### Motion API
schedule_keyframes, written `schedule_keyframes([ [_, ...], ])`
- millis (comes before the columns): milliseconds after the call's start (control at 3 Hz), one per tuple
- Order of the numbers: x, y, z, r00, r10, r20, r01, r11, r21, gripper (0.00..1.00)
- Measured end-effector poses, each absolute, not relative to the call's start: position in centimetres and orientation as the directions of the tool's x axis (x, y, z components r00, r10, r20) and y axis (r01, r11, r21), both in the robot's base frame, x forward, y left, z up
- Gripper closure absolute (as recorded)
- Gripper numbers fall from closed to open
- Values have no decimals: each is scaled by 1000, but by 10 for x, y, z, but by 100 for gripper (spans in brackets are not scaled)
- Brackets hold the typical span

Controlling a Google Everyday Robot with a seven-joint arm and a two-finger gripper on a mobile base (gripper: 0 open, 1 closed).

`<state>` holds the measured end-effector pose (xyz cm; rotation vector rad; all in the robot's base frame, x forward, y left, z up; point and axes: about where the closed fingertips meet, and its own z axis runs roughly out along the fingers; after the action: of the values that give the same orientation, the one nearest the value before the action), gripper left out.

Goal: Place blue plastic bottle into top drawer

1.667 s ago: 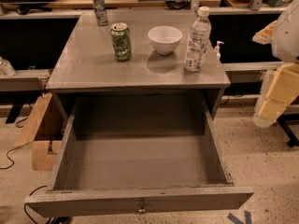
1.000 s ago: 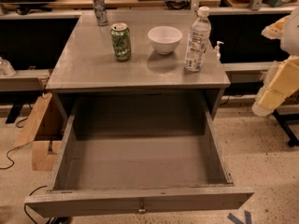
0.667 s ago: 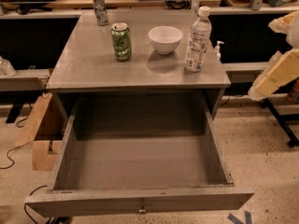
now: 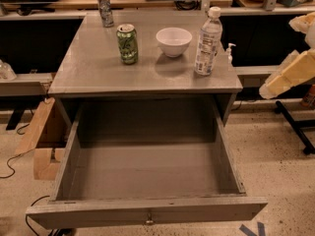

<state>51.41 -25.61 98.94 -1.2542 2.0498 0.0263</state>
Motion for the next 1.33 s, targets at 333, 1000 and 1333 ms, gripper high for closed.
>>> schedule_keyframes([
  [333, 536, -250, 985, -222, -733, -643, -784, 526, -329, 0],
  [1000, 582, -242, 979, -111, -598, -794, -780, 547, -303, 0],
  [1333, 603, -239, 972, -55, -489, -871, -774, 571, -272, 0],
])
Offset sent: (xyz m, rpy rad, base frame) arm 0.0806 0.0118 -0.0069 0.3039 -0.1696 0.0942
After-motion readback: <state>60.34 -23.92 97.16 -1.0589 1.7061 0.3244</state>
